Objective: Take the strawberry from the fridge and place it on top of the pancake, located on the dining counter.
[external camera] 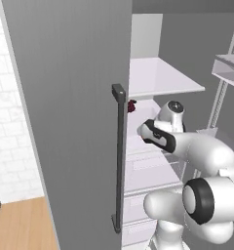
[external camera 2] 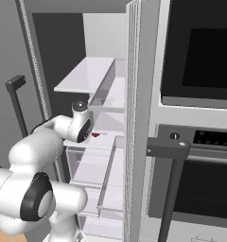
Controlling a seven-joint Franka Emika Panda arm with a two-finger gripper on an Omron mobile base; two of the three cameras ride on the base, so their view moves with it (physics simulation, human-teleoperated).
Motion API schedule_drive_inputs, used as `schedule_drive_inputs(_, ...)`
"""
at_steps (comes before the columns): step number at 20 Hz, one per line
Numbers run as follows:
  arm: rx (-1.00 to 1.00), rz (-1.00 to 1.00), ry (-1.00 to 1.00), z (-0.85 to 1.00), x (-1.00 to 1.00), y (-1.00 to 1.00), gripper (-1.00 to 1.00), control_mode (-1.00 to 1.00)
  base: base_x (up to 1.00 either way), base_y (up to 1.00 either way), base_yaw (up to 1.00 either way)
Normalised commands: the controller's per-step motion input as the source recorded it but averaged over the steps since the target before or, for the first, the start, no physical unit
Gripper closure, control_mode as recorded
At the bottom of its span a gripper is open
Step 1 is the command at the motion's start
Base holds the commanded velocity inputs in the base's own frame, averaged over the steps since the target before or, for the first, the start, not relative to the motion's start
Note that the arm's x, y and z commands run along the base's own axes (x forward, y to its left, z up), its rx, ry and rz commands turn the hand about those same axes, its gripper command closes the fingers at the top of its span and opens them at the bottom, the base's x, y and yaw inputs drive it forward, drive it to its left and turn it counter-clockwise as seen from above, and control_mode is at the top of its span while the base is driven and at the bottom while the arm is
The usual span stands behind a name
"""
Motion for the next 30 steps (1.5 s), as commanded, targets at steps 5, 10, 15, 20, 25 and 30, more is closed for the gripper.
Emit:
schedule_drive_inputs(5, 0.0, 0.0, 0.06, -0.09, 0.18, 0.07, -1.0, -1.0, 0.0, 0.0, 0.0)
schedule_drive_inputs(10, 0.0, 0.0, 0.02, -0.08, 0.26, 0.0, -1.0, -1.0, 0.0, 0.0, 0.0)
schedule_drive_inputs(15, 0.0, 0.0, 0.04, -0.13, 0.16, 0.0, -1.0, -1.0, 0.0, 0.0, 0.0)
schedule_drive_inputs(20, 0.0, 0.0, 0.09, -0.27, 0.32, -0.01, -1.0, -1.0, 0.0, 0.0, 0.0)
schedule_drive_inputs(25, 0.0, 0.0, 0.08, -0.26, 0.35, 0.0, -1.0, -1.0, 0.0, 0.0, 0.0)
schedule_drive_inputs(30, 0.0, 0.0, 0.05, -0.11, 0.32, -0.03, -1.0, -1.0, 0.0, 0.0, 0.0)
